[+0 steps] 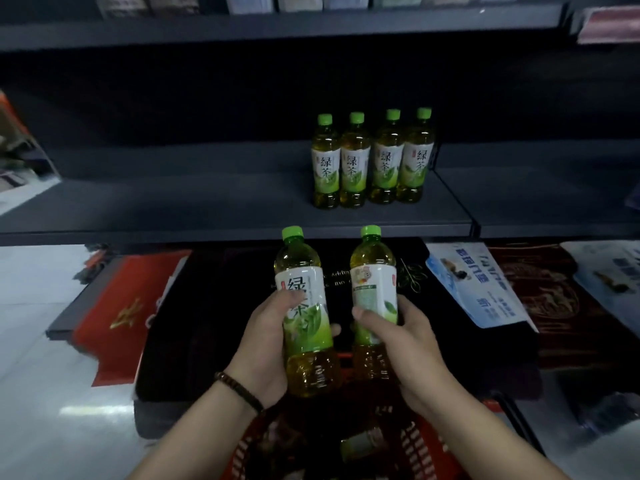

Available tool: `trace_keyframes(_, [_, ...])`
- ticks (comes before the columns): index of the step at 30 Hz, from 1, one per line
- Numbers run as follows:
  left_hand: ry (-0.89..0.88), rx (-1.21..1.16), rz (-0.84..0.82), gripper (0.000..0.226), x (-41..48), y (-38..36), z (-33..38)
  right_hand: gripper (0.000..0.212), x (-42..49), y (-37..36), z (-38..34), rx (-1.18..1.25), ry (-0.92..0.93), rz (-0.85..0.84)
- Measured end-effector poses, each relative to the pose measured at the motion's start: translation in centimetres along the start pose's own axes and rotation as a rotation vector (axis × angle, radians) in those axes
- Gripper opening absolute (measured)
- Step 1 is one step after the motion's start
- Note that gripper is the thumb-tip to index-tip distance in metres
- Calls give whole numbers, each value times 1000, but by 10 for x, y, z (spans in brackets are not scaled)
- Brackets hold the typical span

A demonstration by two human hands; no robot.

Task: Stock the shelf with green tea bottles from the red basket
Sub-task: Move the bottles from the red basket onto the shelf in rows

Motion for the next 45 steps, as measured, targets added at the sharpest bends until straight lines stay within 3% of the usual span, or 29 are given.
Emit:
trace_keyframes(4, [2,-17,-23,56,0,-4,-2,36,4,-2,1,164,-65,15])
trace_keyframes(7, [18,-34,-15,49,1,-4,-9,36,4,-3,2,233,-99,-25])
trace_keyframes(12, [23,-30,-60,63,-1,-6,-8,64,4,-5,2,243,-135,-120])
trace_keyframes(14, [32,-46,-81,67,-3,-7,-6,60,3,-6,4,316,-214,-188])
trace_keyframes(16, [45,-50,-84,57,-3,-8,-5,50,1,-5,3,404,-282,-219])
trace_keyframes(19, [42,-37,-61,46,-2,-4,-5,51,5,1,1,346,-196,-184])
trace_keyframes(23, [36,-35,-61,54,1,-1,-6,39,8,9,-4,122,-92,-118])
trace_keyframes(28, [60,-23,-64,49,2,-2,-9,40,4,2,-5,120,-95,-141])
trace_keyframes(34, [11,-28,-19,61,7,1,-7,32,6,-9,-4,216,-119,-227])
trace_keyframes(39, [-77,102,-64,52,3,0,17,56,14,-13,-21,172,-52,-269])
trace_keyframes(45, [-182,161,-96,46,25,12,78,43,59,-42,-59,178,44,-257])
Point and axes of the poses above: each hand's wrist, its own x-axis towards the middle knuckle, its own y-axis out of the back of the hand, z = x × y, the point moved 6 cm from there along x, towards the middle knuckle, and after that the axes turned 5 degrees about y, right-handed, at the moved point
